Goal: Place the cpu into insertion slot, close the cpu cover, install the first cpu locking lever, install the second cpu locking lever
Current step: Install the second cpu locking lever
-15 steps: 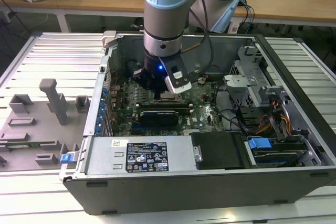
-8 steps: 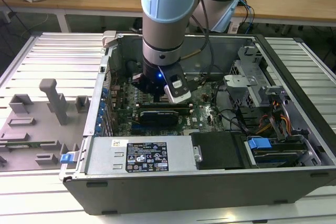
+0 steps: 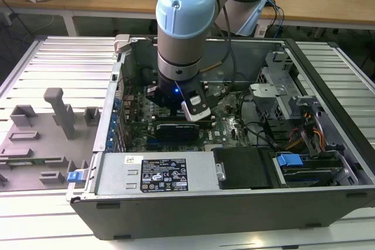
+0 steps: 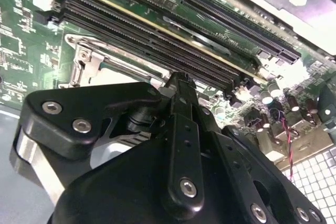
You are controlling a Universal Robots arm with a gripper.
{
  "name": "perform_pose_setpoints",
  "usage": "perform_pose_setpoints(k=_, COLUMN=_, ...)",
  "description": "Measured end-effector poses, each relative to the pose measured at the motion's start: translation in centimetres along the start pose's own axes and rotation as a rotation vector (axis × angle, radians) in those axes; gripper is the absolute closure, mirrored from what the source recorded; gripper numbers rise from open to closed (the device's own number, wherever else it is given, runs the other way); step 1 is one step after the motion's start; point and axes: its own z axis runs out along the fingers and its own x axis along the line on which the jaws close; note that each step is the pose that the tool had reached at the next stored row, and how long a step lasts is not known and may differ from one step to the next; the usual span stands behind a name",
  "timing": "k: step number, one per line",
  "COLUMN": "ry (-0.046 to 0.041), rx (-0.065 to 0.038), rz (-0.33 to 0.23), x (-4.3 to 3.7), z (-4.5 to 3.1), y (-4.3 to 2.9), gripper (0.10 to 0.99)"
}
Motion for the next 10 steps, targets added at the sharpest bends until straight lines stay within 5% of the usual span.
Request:
perform_pose_setpoints(k=4, ry=0.0017, rx=-0.026, rz=-0.001, x=0.5, z=0.34, y=-0.15, gripper=0.98)
perform_pose_setpoints(k=10, ry=0.0022, rx=-0.032, rz=-0.001, x=0.67, z=1.11, y=-0.38, gripper=0.98)
